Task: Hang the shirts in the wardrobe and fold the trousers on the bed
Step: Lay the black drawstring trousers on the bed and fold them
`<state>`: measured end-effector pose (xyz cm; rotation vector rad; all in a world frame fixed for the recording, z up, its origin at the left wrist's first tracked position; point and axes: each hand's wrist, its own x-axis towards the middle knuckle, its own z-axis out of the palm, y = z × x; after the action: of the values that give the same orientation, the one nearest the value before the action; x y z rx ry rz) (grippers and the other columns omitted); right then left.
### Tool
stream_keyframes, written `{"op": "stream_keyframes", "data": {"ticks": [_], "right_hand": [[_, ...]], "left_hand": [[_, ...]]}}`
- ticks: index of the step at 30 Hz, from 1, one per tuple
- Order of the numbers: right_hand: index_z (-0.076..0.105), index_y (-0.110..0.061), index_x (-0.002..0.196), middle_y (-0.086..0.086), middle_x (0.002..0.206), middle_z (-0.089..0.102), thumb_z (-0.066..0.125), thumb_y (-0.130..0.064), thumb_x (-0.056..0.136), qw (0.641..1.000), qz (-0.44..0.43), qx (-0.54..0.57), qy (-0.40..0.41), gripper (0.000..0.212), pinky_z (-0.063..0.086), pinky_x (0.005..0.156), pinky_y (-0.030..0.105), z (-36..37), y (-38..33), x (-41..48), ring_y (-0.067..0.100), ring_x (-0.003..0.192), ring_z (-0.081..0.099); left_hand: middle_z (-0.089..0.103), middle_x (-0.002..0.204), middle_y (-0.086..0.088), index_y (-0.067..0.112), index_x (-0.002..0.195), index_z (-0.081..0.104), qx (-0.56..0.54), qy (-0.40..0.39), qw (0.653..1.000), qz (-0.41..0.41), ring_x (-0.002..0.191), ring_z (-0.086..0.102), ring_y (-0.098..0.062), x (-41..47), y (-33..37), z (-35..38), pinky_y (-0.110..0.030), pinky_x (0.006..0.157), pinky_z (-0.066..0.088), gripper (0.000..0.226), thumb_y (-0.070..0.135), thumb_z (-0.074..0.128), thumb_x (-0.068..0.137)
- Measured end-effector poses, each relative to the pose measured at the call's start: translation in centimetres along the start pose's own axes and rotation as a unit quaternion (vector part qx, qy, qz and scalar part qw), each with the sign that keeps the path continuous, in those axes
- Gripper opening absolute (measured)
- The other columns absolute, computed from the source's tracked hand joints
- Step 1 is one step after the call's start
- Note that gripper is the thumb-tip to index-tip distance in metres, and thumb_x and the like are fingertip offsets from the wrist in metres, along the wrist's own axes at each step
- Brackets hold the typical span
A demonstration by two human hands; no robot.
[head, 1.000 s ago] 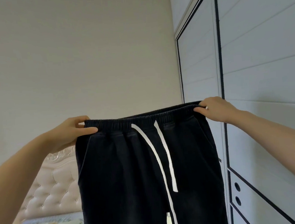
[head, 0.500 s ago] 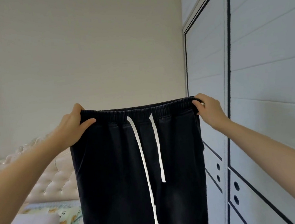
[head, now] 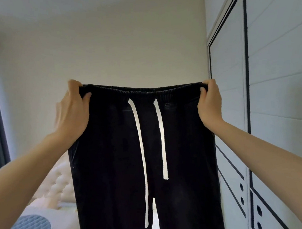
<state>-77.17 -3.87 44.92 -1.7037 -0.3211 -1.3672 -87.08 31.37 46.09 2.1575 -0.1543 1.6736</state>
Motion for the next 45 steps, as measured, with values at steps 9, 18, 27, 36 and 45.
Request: {"op": "stream_keyframes", "data": {"ticks": [9,18,27,36,45], "right_hand": [[0.049,-0.015,0.114,0.002,0.111,0.056,0.039,-0.018,0.103,0.999,-0.035,0.034,0.025,0.015,0.044,0.078,0.033,0.2,-2.6,1.8,0.012,0.086,0.051],[0.053,-0.021,0.109,-0.004,0.103,0.059,0.044,-0.02,0.1,0.994,-0.064,0.069,-0.056,0.012,0.041,0.073,0.022,6.6,-3.0,-0.8,0.01,0.085,0.054],[0.051,-0.027,0.123,-0.007,0.109,0.062,0.057,-0.031,0.097,0.964,-0.006,0.067,-0.258,0.027,0.05,0.086,0.03,20.6,3.0,-12.6,0.01,0.098,0.057],[0.067,-0.012,0.093,0.002,0.084,0.069,0.062,-0.043,0.091,0.896,0.094,-0.076,-0.428,0.031,0.054,0.072,0.041,40.3,15.4,-29.2,0.022,0.079,0.064],[0.055,-0.017,0.095,-0.008,0.07,0.052,0.056,-0.029,0.098,0.836,0.185,-0.107,-0.505,0.012,0.035,0.055,0.03,50.8,25.9,-49.4,0.01,0.062,0.049]], "left_hand": [[0.064,0.1,-0.01,0.025,0.116,0.039,0.142,0.029,0.986,0.078,0.068,0.045,-0.028,2.6,3.0,-5.7,-0.04,0.059,0.036,0.018,0.035,0.045,0.103],[0.064,0.096,-0.015,0.018,0.116,0.043,0.268,-0.027,0.957,0.106,0.071,0.057,-0.035,2.8,-2.4,-7.4,-0.04,0.056,0.038,0.022,0.033,0.05,0.101],[0.06,0.098,-0.005,0.024,0.113,0.04,0.367,-0.184,0.911,0.026,0.069,0.061,-0.031,-5.1,-19.9,-0.9,-0.043,0.056,0.053,0.02,0.04,0.043,0.1],[0.057,0.11,-0.014,0.015,0.119,0.039,0.373,-0.355,0.856,-0.04,0.073,0.062,-0.038,-18.9,-42.4,11.2,-0.048,0.056,0.051,0.026,0.036,0.04,0.102],[0.049,0.106,-0.017,0.008,0.108,0.037,0.317,-0.478,0.805,-0.154,0.066,0.059,-0.043,-38.6,-56.3,20.8,-0.048,0.052,0.041,0.021,0.028,0.04,0.104]]}}
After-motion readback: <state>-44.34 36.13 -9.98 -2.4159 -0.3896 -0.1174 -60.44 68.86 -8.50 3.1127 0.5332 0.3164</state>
